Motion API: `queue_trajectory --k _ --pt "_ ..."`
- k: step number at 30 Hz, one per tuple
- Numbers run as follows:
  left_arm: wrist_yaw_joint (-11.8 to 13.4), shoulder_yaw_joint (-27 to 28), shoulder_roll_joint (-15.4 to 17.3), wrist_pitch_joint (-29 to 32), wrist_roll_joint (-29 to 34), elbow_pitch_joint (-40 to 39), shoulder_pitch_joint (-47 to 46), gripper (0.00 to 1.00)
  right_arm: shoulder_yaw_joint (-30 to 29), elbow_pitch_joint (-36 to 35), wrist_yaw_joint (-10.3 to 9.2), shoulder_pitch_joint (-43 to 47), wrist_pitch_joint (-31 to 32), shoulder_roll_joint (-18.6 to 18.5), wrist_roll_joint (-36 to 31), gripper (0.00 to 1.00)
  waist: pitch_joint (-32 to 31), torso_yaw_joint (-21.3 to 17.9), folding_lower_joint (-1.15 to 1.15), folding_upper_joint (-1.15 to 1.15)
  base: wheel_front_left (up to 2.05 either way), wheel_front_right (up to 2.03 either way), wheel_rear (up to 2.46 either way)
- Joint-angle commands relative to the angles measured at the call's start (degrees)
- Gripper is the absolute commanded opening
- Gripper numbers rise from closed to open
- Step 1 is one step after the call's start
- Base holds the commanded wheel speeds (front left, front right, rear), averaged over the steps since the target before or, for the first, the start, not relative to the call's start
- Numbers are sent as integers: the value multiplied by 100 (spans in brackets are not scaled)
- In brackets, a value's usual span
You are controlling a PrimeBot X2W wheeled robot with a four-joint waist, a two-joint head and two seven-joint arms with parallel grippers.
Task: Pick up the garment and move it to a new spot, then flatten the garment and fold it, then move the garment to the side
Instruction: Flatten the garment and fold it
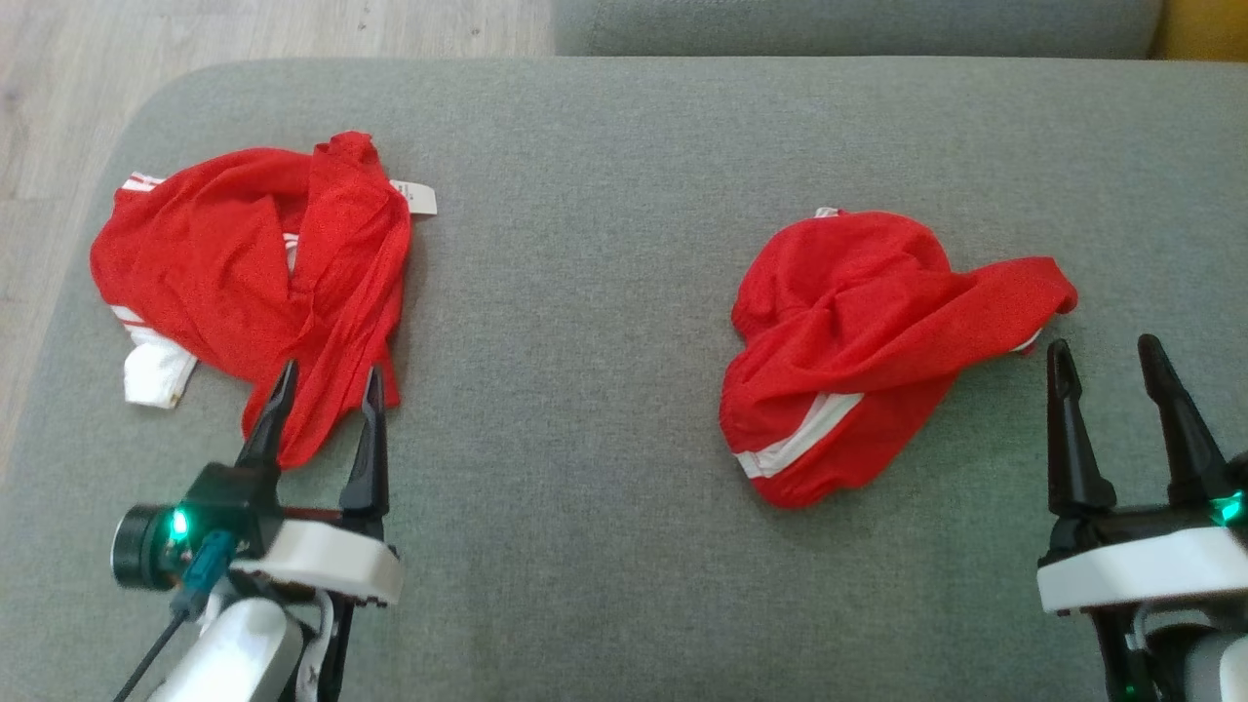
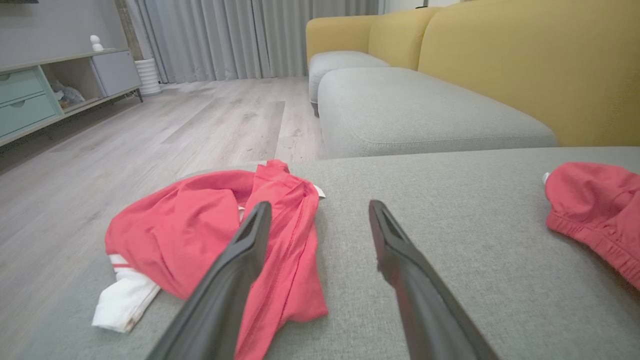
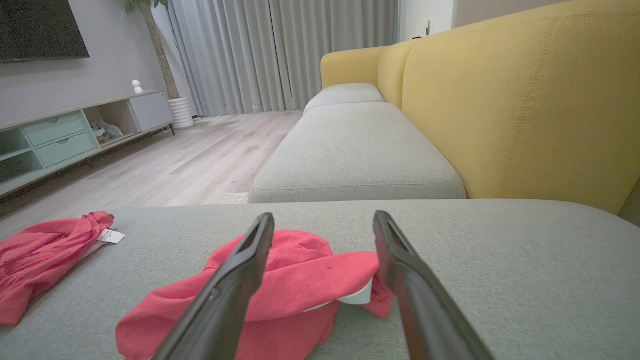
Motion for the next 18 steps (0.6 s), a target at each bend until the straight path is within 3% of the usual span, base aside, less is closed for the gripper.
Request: queue_trajectory --k 1,18 --pt "66 288 216 30 -57 -212 -88 100 155 -239 -3 -67 -61 -35 51 100 -17 -22 0 0 0 0 0" --pt "183 260 298 128 -83 -429 24 100 129 -238 -3 -92 -14 -34 97 100 4 -67 0 0 0 0 0"
